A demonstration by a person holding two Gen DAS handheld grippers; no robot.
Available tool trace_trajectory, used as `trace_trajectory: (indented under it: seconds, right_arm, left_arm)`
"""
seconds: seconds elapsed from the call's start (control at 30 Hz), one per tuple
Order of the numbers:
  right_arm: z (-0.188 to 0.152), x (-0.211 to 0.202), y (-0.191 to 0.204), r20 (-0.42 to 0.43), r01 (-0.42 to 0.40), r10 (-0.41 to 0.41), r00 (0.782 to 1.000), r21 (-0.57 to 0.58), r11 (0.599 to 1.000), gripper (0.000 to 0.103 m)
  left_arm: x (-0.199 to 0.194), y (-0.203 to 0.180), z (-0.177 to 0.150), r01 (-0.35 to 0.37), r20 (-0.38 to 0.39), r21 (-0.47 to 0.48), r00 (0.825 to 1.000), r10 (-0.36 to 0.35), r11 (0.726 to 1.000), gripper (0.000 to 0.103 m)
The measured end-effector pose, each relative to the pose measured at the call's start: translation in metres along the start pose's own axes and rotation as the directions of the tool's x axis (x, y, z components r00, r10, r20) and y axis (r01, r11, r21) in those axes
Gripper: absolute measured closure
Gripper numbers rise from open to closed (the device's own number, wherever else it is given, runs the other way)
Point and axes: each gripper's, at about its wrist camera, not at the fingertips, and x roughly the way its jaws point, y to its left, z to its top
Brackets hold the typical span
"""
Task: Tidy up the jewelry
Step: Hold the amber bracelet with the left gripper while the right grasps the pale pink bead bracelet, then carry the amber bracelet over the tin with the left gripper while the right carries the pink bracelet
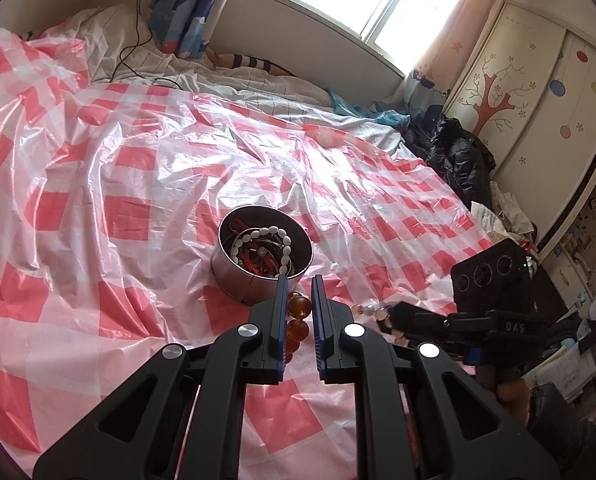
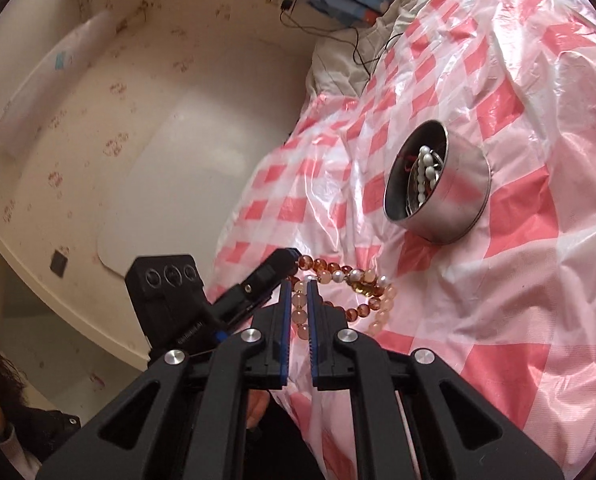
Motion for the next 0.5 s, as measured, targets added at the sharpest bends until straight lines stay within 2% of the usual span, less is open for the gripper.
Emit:
trace_trajectory:
  seconds: [0.27, 0.5]
  right_arm:
    - [0.0, -0.018, 0.001, 0.054, -0.042, 0.041, 0.998, 0.025, 0.999, 0.095]
    - [0.0, -0.02, 0.0, 0.057, -0.05, 0.049, 0.997, 0.03, 0.998, 0.095]
  left_arm:
    - [0.008, -0.017, 0.002, -0.088, 0.026, 0.076, 0.996, 0.087, 0.993, 0.093]
    - [0.01, -0.028, 0.005, -0.155, 0.057, 0.134, 0.987, 0.148, 0.979, 0.093]
